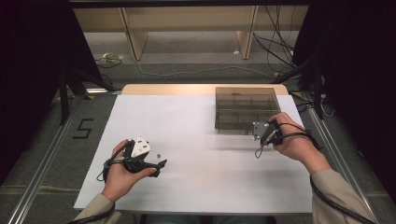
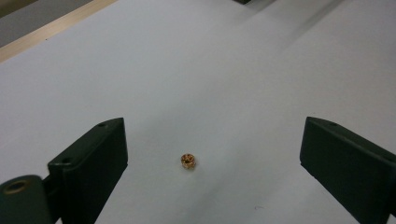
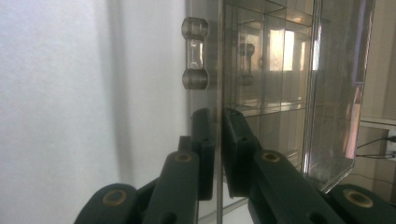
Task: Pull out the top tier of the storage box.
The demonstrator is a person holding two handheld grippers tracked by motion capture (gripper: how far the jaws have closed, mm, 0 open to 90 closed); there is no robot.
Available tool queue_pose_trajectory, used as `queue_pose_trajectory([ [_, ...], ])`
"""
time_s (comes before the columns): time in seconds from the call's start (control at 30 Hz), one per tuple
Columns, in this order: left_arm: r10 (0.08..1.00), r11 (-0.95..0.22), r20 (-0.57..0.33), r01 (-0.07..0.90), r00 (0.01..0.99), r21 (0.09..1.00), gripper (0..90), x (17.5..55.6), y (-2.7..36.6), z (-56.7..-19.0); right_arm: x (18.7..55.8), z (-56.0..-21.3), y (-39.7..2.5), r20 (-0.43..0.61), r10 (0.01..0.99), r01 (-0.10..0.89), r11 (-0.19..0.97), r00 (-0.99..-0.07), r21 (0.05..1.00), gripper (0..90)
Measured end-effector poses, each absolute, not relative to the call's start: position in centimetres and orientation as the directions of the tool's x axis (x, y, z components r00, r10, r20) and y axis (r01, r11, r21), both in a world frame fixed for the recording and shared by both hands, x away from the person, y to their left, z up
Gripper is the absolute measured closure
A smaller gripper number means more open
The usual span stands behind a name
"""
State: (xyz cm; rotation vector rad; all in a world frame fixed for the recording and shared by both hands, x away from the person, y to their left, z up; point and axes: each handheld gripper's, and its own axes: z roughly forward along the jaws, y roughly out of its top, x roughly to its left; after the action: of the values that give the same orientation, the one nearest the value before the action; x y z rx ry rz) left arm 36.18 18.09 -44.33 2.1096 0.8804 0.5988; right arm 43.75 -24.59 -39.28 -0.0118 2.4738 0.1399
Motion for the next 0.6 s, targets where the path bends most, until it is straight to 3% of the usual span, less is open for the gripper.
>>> queue_pose_trajectory([
  [0.6,0.748,-0.475,0.127,0.391,0.652,0.788,7.6,36.18,18.11,-44.32,43.39,-39.32,-24.72,-0.613,0.019,-0.051,0.994,-0.790,0.095,84.8],
])
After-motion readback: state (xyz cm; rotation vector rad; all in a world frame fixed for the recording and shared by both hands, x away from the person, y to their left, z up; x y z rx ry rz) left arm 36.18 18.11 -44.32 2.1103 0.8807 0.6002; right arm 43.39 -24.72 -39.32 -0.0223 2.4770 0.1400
